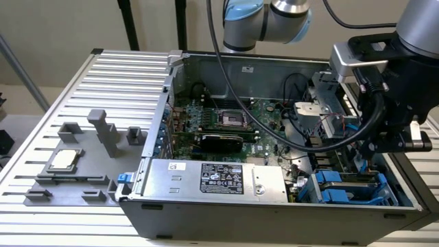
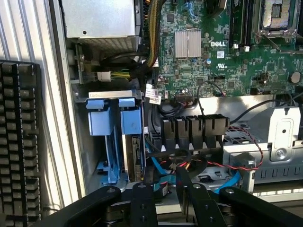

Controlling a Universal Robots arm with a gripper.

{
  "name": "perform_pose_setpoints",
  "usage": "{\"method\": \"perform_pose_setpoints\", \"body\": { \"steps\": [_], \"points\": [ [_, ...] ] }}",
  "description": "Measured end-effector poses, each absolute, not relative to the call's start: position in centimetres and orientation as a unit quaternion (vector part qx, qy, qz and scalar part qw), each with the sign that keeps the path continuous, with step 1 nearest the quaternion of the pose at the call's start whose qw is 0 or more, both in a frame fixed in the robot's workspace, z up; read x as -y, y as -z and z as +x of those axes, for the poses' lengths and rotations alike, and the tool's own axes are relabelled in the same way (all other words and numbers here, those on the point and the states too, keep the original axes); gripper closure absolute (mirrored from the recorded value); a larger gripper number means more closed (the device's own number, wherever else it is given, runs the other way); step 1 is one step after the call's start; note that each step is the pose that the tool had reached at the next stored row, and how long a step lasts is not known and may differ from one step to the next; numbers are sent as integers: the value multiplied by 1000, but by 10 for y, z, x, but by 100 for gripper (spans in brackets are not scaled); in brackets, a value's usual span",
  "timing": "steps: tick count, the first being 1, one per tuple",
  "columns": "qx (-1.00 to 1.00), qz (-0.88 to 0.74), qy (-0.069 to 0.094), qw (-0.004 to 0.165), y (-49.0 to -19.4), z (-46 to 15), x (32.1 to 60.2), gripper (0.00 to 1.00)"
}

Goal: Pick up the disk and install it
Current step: 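Insert the second disk wire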

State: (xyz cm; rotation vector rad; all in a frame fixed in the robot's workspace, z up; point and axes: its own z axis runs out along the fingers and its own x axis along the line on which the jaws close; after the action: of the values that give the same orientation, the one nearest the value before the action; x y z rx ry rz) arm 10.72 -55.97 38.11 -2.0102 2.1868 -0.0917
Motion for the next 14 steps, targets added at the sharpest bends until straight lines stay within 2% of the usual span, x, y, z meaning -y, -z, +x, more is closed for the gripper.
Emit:
{"method": "perform_pose_setpoints", "body": {
  "steps": [12,13,14],
  "points": [
    [-744,-662,31,82,-372,109,562,67],
    [-745,-662,31,82,-372,109,562,69],
    [-746,-661,30,81,-372,109,562,76]
  ]
}}
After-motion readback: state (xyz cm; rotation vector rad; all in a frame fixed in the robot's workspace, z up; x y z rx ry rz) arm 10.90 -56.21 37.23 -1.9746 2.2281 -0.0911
